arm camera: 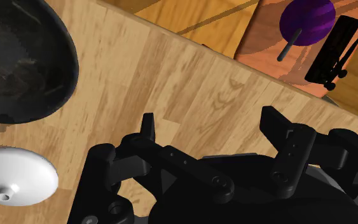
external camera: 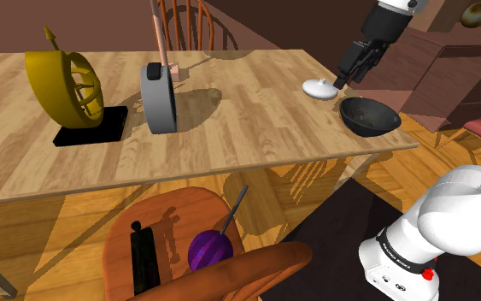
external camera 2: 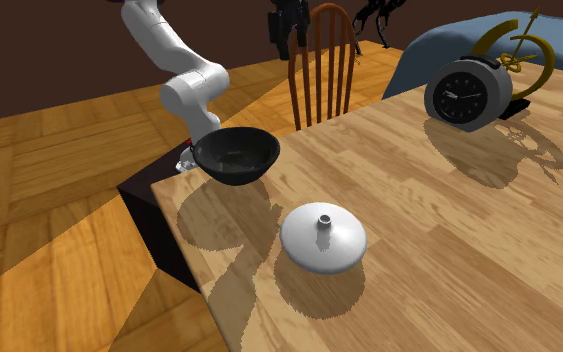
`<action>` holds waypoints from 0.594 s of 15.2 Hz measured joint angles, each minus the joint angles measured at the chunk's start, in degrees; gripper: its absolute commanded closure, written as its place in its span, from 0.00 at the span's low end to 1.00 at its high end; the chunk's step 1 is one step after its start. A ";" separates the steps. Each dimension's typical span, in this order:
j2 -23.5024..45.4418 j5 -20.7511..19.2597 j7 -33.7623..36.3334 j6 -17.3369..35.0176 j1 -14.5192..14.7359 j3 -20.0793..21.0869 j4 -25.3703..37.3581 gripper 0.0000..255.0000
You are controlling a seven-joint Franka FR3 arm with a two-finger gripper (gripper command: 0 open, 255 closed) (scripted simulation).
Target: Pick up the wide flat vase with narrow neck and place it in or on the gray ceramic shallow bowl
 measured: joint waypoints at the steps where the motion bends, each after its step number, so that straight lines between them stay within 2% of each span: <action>1: 0.00 0.00 0.00 0.00 0.00 0.00 0.00 0.00; 9: 10.19 -3.50 -7.75 4.65 -2.02 -6.75 3.69 0.00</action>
